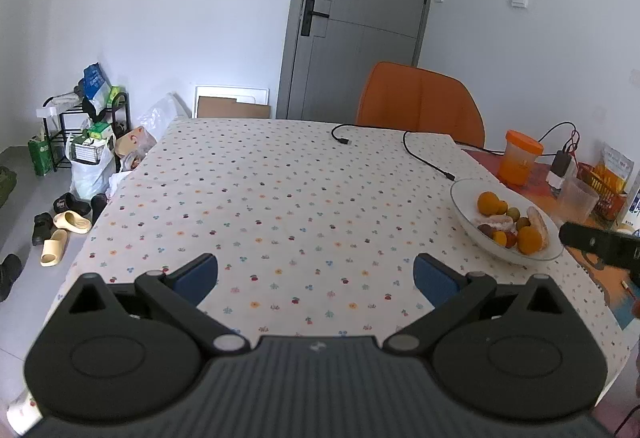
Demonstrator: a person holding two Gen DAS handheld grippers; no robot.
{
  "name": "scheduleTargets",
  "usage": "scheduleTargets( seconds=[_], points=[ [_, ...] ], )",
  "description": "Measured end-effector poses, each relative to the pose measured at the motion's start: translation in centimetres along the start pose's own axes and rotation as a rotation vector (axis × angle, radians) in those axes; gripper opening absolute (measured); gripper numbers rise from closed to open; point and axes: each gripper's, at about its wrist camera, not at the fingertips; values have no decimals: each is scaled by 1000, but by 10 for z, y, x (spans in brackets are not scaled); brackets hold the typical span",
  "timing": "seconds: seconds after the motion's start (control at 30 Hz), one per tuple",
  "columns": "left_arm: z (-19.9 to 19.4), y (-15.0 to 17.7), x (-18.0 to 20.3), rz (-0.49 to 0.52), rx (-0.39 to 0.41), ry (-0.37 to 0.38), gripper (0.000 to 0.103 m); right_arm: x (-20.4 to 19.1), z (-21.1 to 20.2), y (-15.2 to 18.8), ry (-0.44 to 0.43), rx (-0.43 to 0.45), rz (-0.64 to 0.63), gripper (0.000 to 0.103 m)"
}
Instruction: Organize fruits
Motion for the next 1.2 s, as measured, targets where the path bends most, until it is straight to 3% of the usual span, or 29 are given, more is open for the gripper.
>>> scheduleTargets(
  seconds=[1.2],
  points=[
    [2,7,13,41,-26,11,103,-6,6,16,-43,-48,19,103]
  ],
)
Point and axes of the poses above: each gripper's, at about its wrist camera, not at the fingertips, and z roughly the way its jaws point, x to its right, y to its underside, and after that the axes turned 13 degrees about -z, right-handed
